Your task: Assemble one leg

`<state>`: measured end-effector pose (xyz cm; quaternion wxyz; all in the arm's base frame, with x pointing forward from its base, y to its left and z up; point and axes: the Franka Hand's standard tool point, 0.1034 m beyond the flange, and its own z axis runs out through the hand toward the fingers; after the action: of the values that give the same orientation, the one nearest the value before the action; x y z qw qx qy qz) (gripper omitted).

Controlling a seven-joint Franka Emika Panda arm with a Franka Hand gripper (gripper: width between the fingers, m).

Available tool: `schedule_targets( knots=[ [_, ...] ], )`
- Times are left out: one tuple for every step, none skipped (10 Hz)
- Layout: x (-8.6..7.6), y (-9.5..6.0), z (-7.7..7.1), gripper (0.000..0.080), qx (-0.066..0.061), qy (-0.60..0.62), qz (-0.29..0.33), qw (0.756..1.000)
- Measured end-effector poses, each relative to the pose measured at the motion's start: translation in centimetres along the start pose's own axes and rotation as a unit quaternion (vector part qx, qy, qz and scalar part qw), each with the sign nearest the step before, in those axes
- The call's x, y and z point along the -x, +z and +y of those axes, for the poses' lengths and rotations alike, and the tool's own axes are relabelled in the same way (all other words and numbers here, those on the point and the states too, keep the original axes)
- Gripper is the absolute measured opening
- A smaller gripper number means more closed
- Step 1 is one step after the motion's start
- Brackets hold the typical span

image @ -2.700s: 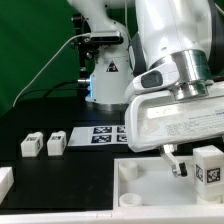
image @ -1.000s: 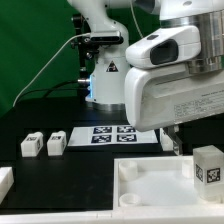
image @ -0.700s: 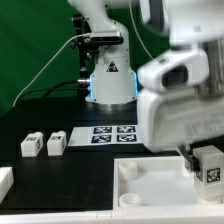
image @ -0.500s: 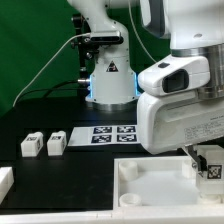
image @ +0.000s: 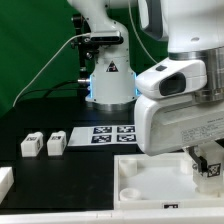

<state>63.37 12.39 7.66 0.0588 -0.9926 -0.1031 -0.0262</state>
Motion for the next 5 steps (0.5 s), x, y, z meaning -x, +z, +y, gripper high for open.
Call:
schedule_targets(
  knots=[
    [0.0,0.0,0.01,0.03,0.0,0.0,0.0,1.0],
    [0.0,0.0,0.01,0.03,0.0,0.0,0.0,1.0],
    [0.0,0.0,0.02,0.03,0.0,0.0,0.0,1.0],
    [0.0,0.0,0.02,0.03,0.0,0.0,0.0,1.0],
    [0.0,0.0,0.01,0.038,0.0,0.0,0.0,1.0]
  ],
)
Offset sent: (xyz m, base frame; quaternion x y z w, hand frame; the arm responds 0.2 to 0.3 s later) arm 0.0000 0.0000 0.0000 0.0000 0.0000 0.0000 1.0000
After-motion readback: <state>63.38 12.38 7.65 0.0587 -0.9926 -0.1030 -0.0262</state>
